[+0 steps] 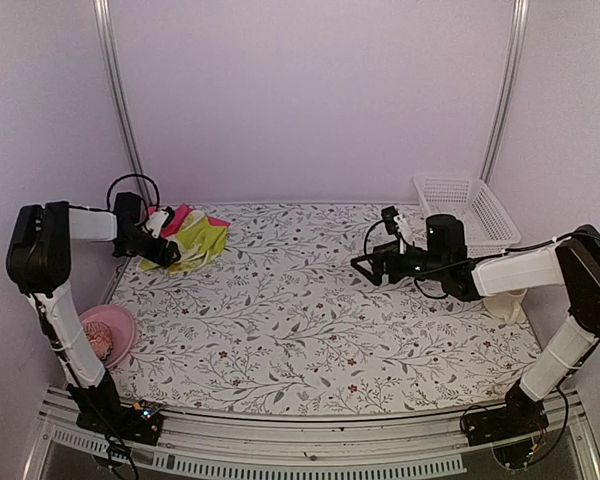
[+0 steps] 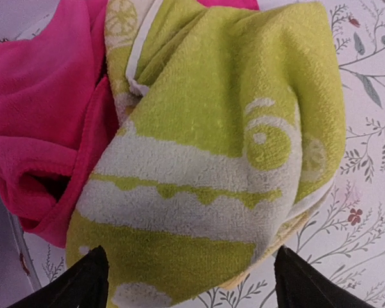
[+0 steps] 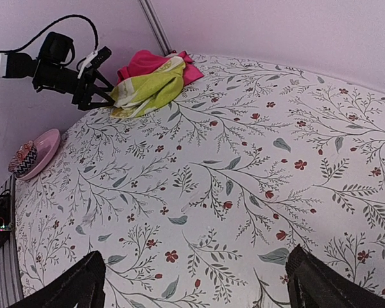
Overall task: Roll the towels
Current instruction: Move the towel to the center of the board.
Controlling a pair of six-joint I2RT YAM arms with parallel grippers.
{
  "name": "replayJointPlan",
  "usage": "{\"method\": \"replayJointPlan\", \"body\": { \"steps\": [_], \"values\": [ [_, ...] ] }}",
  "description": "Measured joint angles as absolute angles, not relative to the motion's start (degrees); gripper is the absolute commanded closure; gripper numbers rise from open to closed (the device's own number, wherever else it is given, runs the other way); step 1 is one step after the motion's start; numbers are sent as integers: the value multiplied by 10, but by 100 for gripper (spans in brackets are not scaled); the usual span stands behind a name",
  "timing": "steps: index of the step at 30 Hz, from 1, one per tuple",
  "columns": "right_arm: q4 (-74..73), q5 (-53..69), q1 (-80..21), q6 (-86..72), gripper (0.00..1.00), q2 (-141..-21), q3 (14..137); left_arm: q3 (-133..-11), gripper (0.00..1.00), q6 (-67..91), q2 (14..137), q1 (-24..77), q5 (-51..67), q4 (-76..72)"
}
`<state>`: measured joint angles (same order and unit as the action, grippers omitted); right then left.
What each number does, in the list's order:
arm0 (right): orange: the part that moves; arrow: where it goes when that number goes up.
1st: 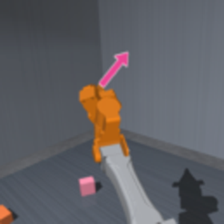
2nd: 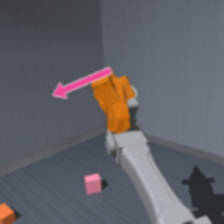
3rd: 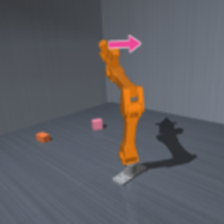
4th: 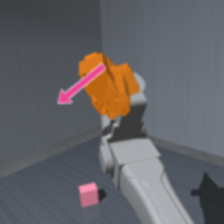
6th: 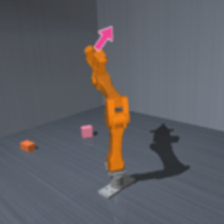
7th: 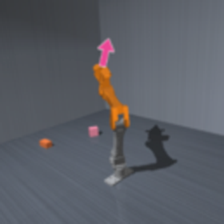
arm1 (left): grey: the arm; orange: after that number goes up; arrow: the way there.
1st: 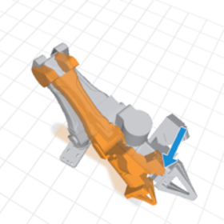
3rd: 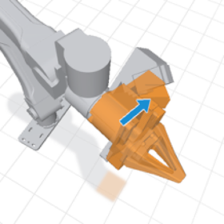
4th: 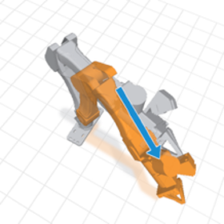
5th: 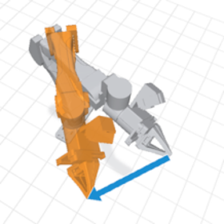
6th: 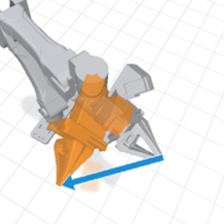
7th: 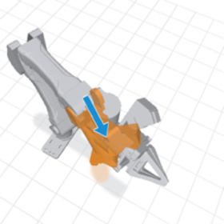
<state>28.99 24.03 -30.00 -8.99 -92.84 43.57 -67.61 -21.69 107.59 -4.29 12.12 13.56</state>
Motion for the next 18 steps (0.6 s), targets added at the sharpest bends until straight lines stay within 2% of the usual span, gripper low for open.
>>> {"method": "replayJointPlan", "body": {
  "steps": [4, 8, 10, 15, 16, 18],
  "values": [
    [292, 246, -300, -91, 1, -933, 436, -682, 16, -219, 1103, -43, 106, 138],
    [296, 248, -300, -92, 1, -936, 436, -694, 30, -226, 1128, -43, 96, 142],
    [297, 248, -300, -92, 1, -938, 436, -703, 44, -228, 1143, -43, 95, 142],
    [297, 252, -300, -92, 1, -941, 436, -710, 95, -232, 1154, -43, 96, 145],
    [297, 253, -300, -92, 1, -942, 436, -712, 100, -233, 1154, -43, 98, 145],
    [297, 256, -300, -92, 1, -943, 436, -713, 100, -239, 1153, -42, 102, 149]
  ]
}}
